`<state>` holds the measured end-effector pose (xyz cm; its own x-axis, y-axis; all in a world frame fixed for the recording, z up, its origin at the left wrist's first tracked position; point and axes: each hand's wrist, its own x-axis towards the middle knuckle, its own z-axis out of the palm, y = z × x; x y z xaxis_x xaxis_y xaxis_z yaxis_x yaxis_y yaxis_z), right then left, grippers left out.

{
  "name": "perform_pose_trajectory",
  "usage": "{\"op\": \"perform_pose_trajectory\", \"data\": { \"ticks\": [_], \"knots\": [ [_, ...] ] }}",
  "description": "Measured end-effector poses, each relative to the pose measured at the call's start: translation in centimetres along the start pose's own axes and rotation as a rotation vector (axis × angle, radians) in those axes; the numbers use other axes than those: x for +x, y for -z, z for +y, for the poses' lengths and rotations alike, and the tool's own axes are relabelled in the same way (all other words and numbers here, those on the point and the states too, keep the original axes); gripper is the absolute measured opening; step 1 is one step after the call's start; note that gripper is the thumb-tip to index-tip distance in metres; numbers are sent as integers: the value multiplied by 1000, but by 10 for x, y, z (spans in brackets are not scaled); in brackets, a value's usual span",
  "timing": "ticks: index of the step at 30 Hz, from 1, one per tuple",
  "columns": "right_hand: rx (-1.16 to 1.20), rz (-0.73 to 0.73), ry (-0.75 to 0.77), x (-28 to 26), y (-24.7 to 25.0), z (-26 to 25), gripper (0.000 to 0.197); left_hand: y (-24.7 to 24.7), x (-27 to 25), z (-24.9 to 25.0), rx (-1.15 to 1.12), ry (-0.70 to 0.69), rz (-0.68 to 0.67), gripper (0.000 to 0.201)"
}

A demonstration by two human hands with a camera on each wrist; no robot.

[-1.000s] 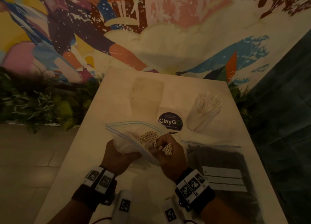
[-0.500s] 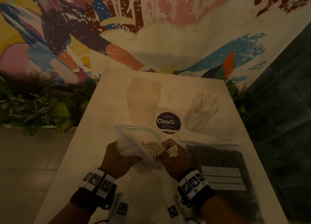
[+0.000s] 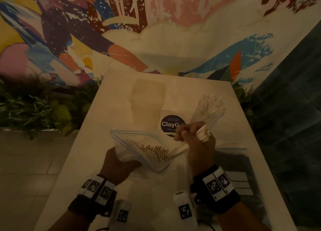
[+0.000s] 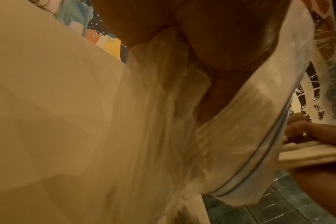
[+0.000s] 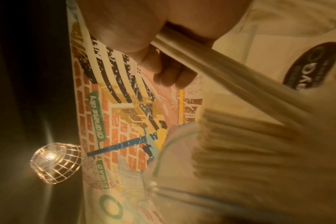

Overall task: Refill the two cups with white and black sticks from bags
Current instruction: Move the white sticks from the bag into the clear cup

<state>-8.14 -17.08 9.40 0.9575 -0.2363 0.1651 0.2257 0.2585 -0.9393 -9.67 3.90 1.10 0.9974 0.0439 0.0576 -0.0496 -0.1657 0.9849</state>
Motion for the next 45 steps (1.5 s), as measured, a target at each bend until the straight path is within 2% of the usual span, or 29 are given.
{"op": "perform_pose_trajectory", "data": {
  "ticks": [5, 11, 16, 18, 20, 25, 29, 32, 38, 39, 41, 42, 43, 45],
  "knots": [
    [49, 39, 126, 23, 1, -38, 29, 1, -2, 1, -35, -14, -5, 53],
    [-17, 206, 354, 78, 22, -72, 33, 0, -4, 2, 7, -12, -17, 57],
    [-29, 126, 586, 129, 51, -92, 37, 2, -6, -2, 16, 17, 12, 55],
    [-111, 203, 575, 140, 54, -92, 40, 1, -7, -1, 13, 21, 22, 58],
    [-245, 268, 501, 145, 51, -85, 35, -1, -7, -1, 16, 34, 31, 58],
    [-471, 199, 327, 147, 52, -49, 14, 0, -9, -1, 34, 31, 24, 58],
    [-519, 212, 325, 150, 61, -34, 17, 1, -11, 0, 34, 20, 23, 48],
    [-532, 250, 303, 156, 62, -33, 19, 1, -10, -1, -10, 21, 26, 54],
    [-757, 344, 282, 171, 69, -28, 9, 3, -8, -5, 22, -22, -1, 62],
    [-808, 343, 227, 174, 71, -23, 16, 3, -8, -6, 20, -27, -6, 64],
    [-896, 335, 132, 181, 80, -10, 50, 3, -8, -6, 0, -18, -8, 62],
    [-914, 348, 108, 184, 84, -5, 60, 3, -8, -6, -7, -10, -6, 61],
    [-921, 369, 96, 184, 83, -5, 65, 2, -8, -5, -12, -7, -5, 60],
    [-930, 401, 107, 182, 78, -10, 59, 3, -9, -6, 1, 2, -5, 57]
  ]
}}
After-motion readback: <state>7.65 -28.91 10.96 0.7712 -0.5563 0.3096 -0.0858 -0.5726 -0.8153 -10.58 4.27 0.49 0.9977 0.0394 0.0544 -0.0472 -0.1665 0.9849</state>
